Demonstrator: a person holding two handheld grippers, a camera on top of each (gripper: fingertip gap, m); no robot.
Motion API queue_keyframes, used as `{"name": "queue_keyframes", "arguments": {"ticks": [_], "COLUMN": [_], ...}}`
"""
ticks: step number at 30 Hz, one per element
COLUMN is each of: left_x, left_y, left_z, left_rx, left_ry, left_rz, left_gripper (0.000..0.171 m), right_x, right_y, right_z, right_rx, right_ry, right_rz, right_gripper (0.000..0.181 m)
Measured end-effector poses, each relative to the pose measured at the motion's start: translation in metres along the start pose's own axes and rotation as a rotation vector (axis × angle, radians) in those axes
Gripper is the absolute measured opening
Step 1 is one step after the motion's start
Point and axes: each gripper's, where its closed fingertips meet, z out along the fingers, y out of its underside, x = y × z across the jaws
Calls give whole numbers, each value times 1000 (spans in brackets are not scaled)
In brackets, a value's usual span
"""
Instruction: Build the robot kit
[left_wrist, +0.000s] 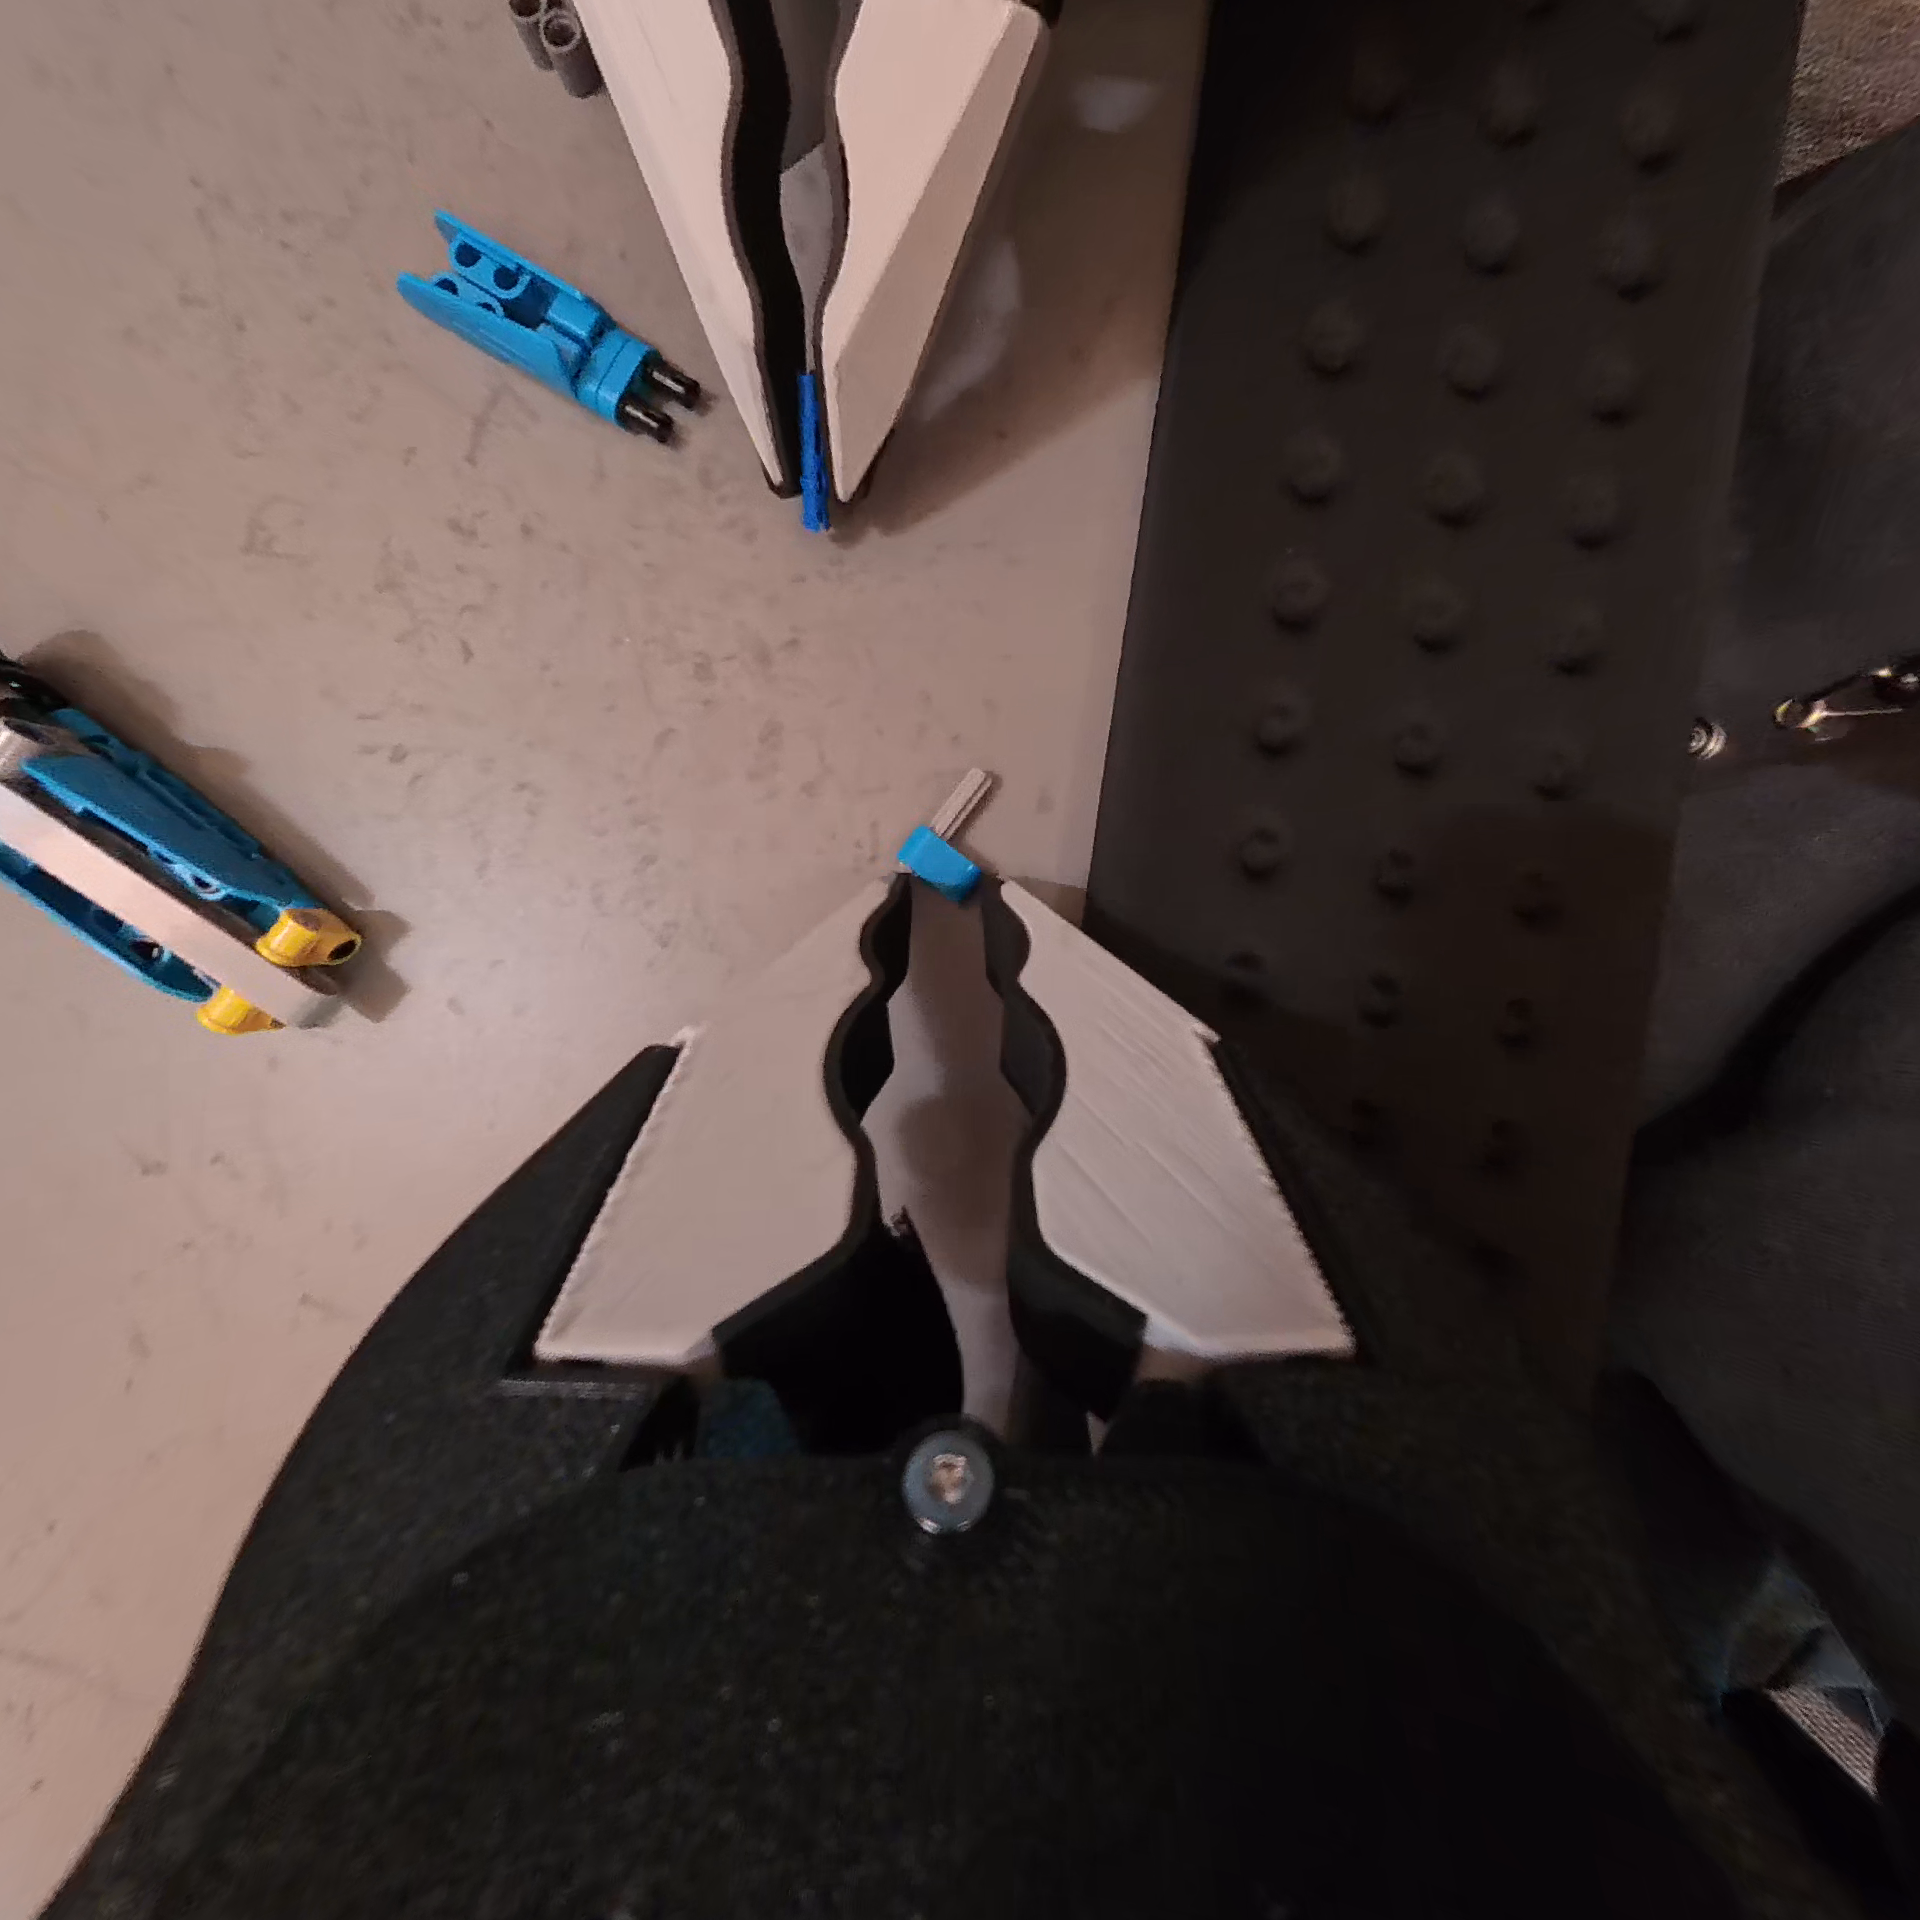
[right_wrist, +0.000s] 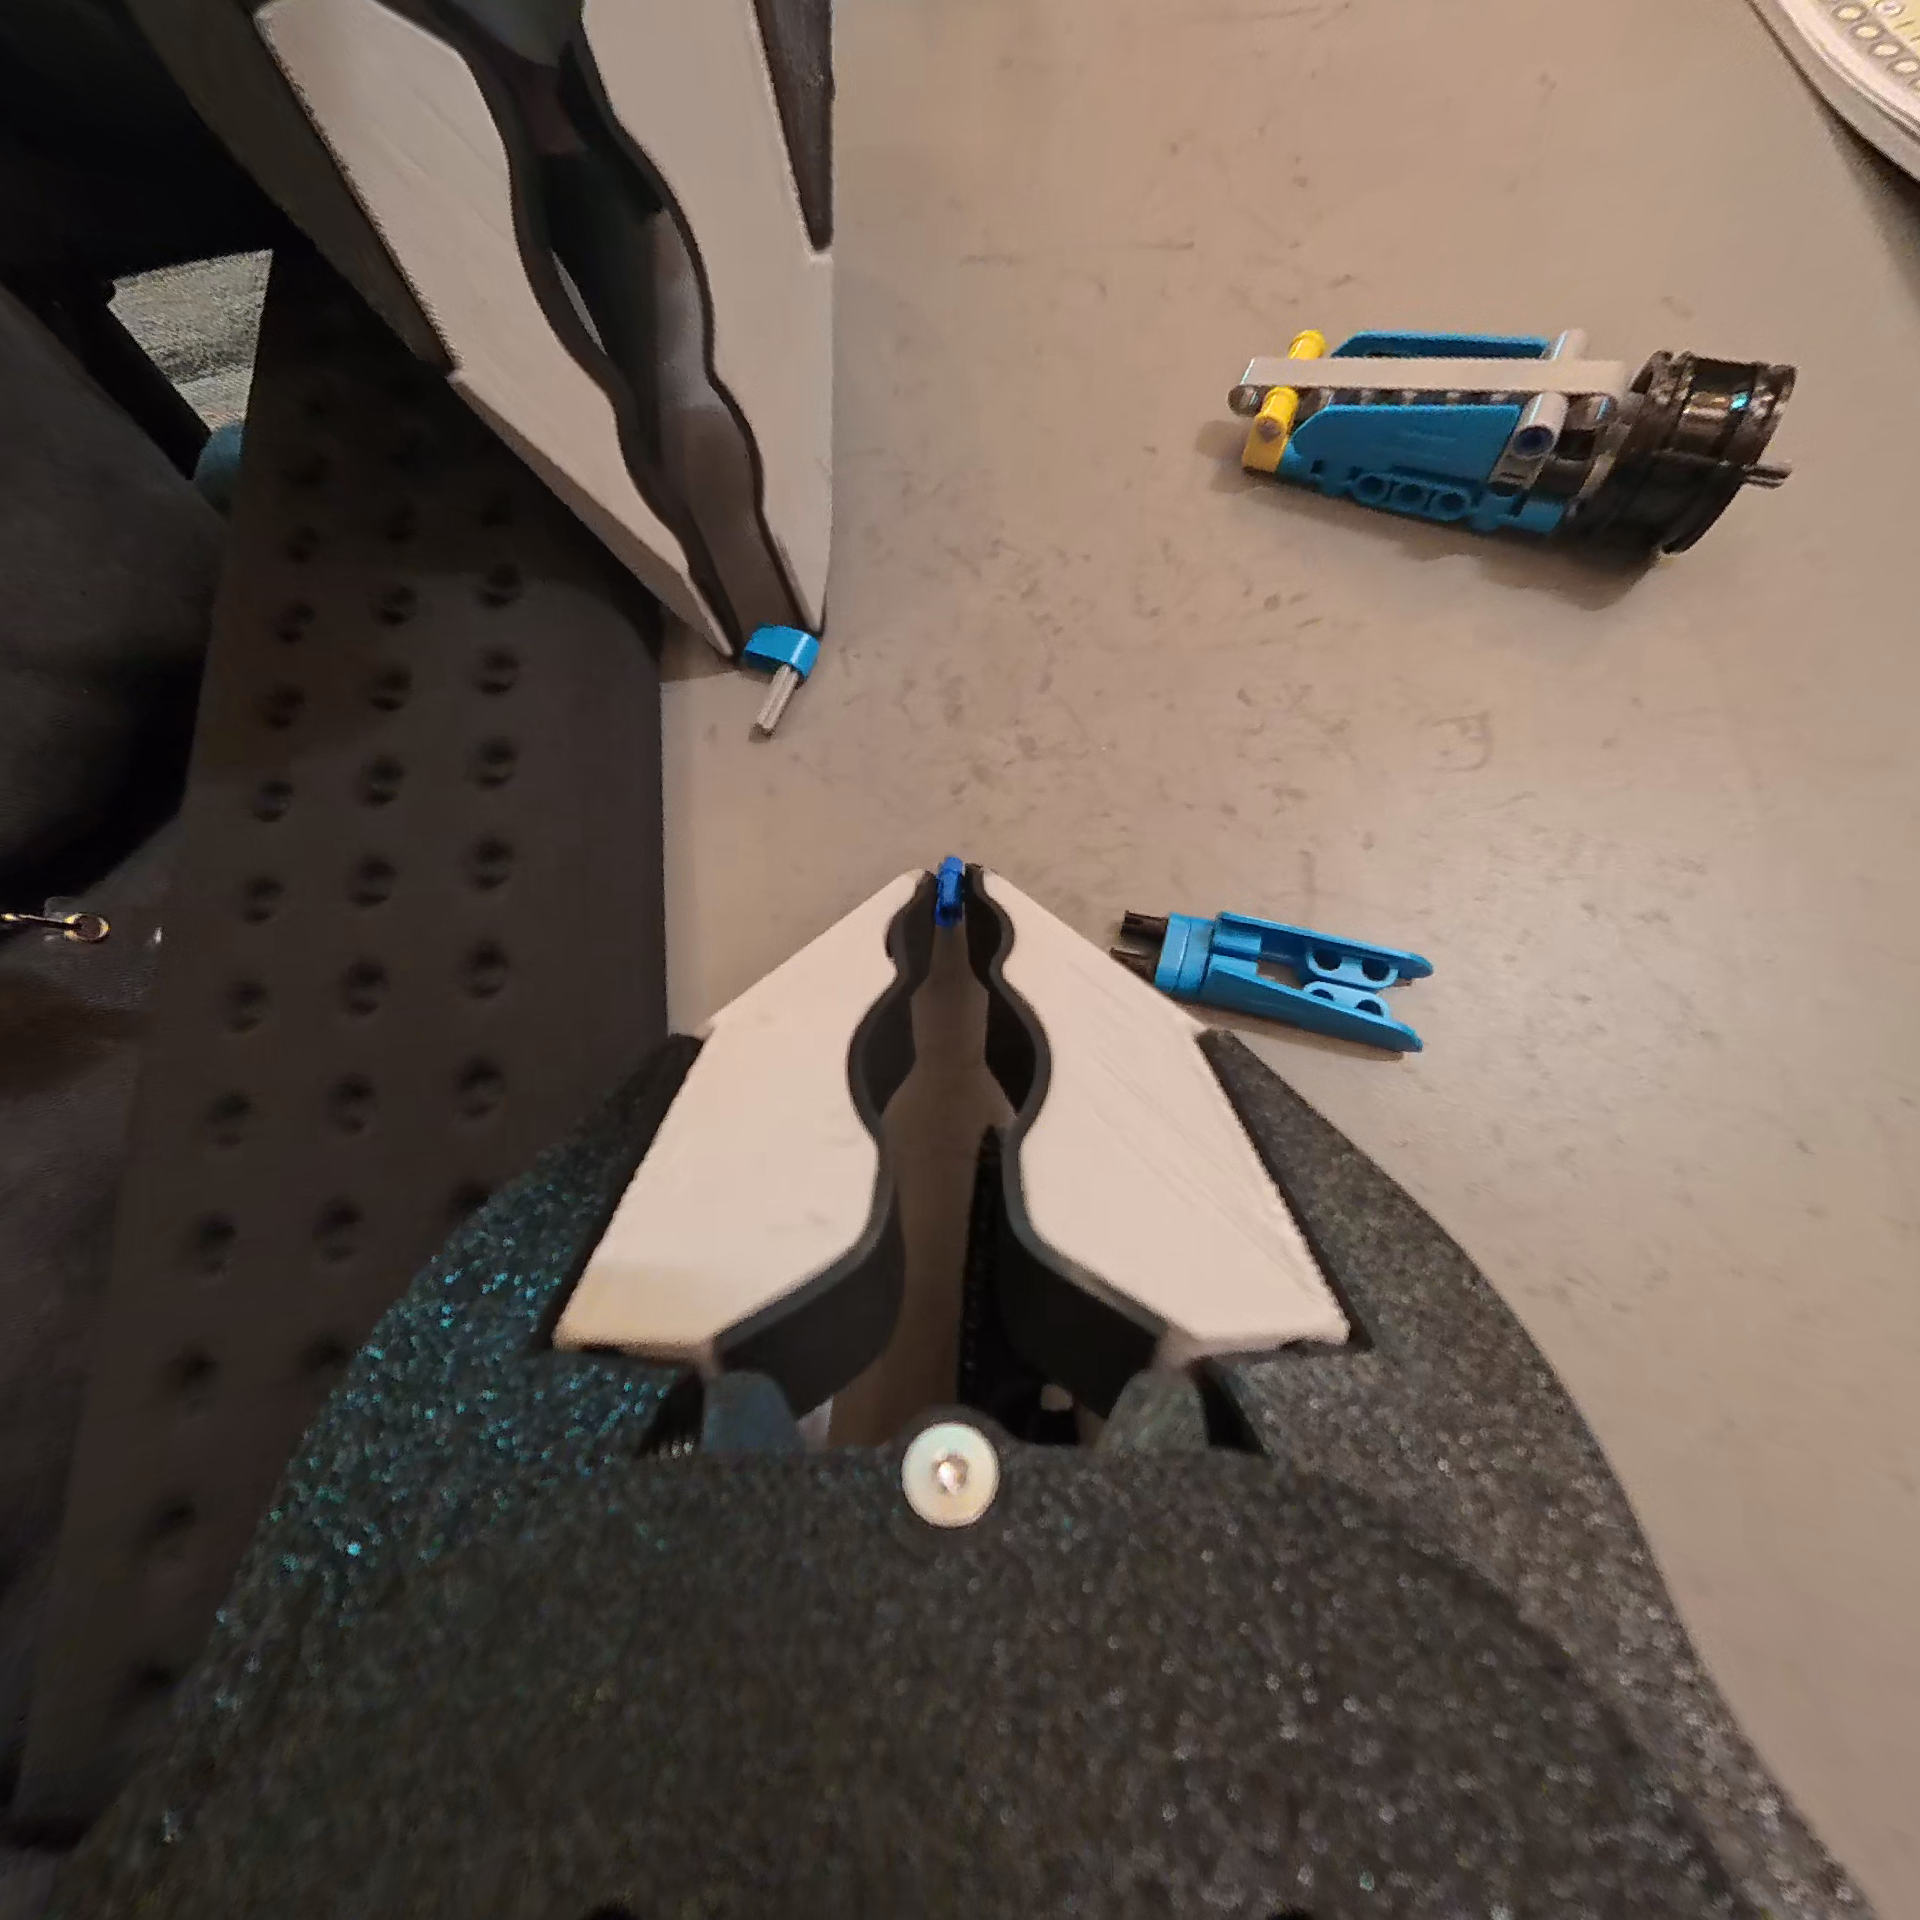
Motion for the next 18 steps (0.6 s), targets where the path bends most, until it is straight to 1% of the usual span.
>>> {"name": "queue_keyframes", "arguments": {"ticks": [4, 7, 8, 9, 10, 13, 16, 18], "left_x": [-4, -6, -4, 0, 2, 9, 18, 14], "left_y": [0, 1, 2, 1, 0, -2, -11, -10], "left_z": [-4, -8, -8, -8, -8, -5, -4, -4], "left_rx": [5, 21, 17, 17, 23, 19, 66, 66], "left_ry": [-21, 20, 54, 90, 106, 138, 171, 146], "left_rz": [39, 70, 67, 65, 63, 56, 46, 43], "left_gripper": [24, 25, 20, 13, 10, 9, 9, 10], "right_x": [-1, -1, -1, -1, -1, 0, 0, -1], "right_y": [1, 1, 1, 1, 1, 1, 1, 1], "right_z": [1, 1, 1, 1, 1, 0, 0, 1], "right_rx": [-7, -4, -4, -5, -5, -1, 0, -3], "right_ry": [-3, -5, -6, -5, -5, -6, -9, -11], "right_rz": [-5, -4, -4, -4, -4, 2, 4, 2], "right_gripper": [5, 5, 5, 5, 5, 5, 5, 6]}}
